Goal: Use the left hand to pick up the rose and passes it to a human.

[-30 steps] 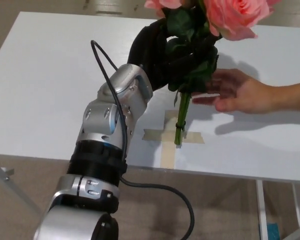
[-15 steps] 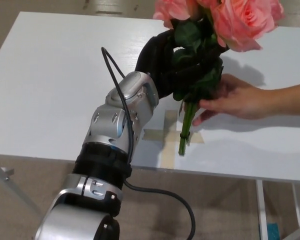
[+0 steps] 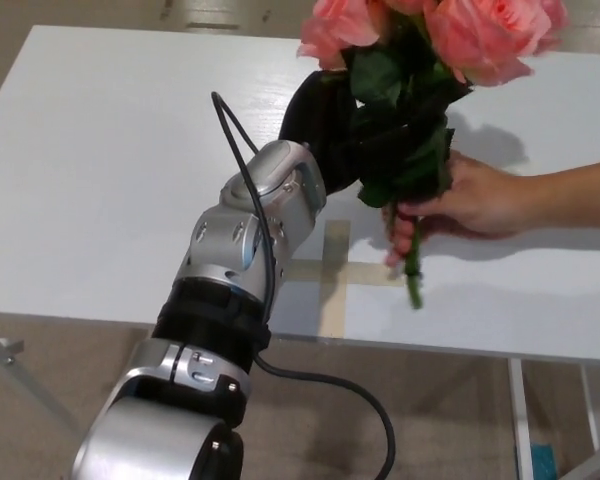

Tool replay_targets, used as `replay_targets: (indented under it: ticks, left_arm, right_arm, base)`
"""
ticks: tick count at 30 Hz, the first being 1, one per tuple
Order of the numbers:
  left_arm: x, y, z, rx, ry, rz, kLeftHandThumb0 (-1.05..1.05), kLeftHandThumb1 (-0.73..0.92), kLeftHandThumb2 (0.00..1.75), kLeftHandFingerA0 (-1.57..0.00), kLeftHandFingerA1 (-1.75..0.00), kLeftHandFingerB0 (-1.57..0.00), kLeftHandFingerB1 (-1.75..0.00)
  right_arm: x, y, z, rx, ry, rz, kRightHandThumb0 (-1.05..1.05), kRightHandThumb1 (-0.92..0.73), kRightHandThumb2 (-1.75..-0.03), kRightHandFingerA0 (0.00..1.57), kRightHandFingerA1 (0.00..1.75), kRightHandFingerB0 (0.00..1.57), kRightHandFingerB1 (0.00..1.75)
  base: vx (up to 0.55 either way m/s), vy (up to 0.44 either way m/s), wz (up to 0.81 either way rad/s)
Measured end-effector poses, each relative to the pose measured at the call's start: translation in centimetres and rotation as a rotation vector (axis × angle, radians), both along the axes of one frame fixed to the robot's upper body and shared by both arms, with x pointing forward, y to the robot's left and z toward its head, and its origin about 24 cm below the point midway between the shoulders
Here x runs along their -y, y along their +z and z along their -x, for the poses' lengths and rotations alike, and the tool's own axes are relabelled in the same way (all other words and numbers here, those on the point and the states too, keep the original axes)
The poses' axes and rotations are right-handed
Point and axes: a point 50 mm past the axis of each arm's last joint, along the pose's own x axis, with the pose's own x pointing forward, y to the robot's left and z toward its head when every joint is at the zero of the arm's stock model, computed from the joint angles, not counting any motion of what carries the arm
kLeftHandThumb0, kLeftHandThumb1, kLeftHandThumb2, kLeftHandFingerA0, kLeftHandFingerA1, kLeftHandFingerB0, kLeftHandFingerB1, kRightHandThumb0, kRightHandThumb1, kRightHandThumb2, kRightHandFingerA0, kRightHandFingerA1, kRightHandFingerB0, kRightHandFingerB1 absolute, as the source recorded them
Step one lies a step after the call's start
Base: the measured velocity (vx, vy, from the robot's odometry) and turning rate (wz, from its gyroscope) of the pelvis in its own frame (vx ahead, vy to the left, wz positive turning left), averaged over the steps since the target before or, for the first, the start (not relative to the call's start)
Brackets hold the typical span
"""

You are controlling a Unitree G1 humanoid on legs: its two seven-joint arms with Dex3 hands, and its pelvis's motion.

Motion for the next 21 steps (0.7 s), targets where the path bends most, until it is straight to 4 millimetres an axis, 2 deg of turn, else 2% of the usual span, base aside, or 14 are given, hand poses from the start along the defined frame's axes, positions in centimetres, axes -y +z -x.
replay_targets:
  ticks: [13, 14, 15, 16, 17, 18, 19, 20, 21]
  left_arm:
    - [0.26, 0.21, -0.06, 0.003, -0.004, 0.02, -0.13, 0.82, 0.74, -1.02, -1.49, -0.85, -1.09]
    - [0.29, 0.17, -0.06, 0.002, -0.005, 0.02, -0.14, 0.82, 0.73, -1.02, -1.48, -0.87, -1.01]
    - [0.31, 0.17, -0.07, 0.001, -0.005, 0.02, -0.15, 0.84, 0.66, -1.0, -1.46, -0.9, -0.75]
    - [0.34, 0.19, -0.07, 0.001, -0.006, 0.019, -0.15, 0.84, 0.66, -1.0, -1.46, -0.9, -0.75]
    - [0.38, 0.23, -0.08, 0.002, -0.007, 0.018, -0.2, 0.79, 0.64, -0.99, -1.33, -0.79, -0.51]
    - [0.43, 0.27, -0.07, 0.003, -0.008, 0.016, -0.41, 0.56, 0.8, -1.01, -0.86, -0.35, -0.45]
    - [0.58, 0.37, -0.05, 0.008, -0.013, 0.01, -0.52, 0.49, 0.75, -0.61, -0.55, -0.07, -0.27]
    - [0.69, 0.42, -0.02, 0.011, -0.017, 0.005, -0.52, 0.49, 0.75, -0.61, -0.55, -0.07, -0.27]
    - [0.99, 0.5, 0.09, 0.017, -0.031, -0.008, -0.65, 0.41, 0.76, 0.0, -0.13, 0.0, -0.08]
  right_arm:
    - [-0.01, 0.05, -0.11, 0.003, 0.0, 0.0, -0.38, -0.74, -0.62, 0.58, 0.4, 0.43, 0.35]
    - [-0.01, 0.05, -0.11, 0.003, -0.001, -0.001, -0.37, -0.74, -0.62, 0.57, 0.4, 0.43, 0.35]
    - [0.0, 0.07, -0.13, 0.004, -0.002, -0.001, -0.37, -0.74, -0.62, 0.57, 0.4, 0.43, 0.35]
    - [0.0, 0.08, -0.16, 0.005, -0.003, -0.001, -0.37, -0.74, -0.62, 0.57, 0.4, 0.43, 0.35]
    - [0.0, 0.1, -0.2, 0.007, -0.004, -0.002, -0.37, -0.74, -0.62, 0.57, 0.4, 0.43, 0.35]
    - [0.0, 0.12, -0.23, 0.008, -0.004, -0.002, -0.36, -0.74, -0.62, 0.57, 0.4, 0.43, 0.35]
    - [0.01, 0.16, -0.31, 0.009, -0.004, -0.002, -0.36, -0.74, -0.62, 0.58, 0.4, 0.44, 0.35]
    - [0.01, 0.18, -0.35, 0.01, -0.004, -0.003, -0.36, -0.74, -0.62, 0.58, 0.4, 0.44, 0.35]
    - [0.0, 0.23, -0.45, 0.012, -0.003, -0.003, -0.36, -0.74, -0.62, 0.58, 0.4, 0.44, 0.35]
  base:
    - [0.0, 0.0, 0.0]
    - [0.0, 0.0, 0.0]
    - [0.0, 0.0, 0.0]
    - [0.0, 0.0, 0.0]
    - [0.0, 0.0, 0.0]
    - [0.0, 0.0, 0.0]
    - [0.0, 0.0, 0.0]
    - [0.0, 0.0, 0.0]
    - [0.0, 0.0, 0.0]
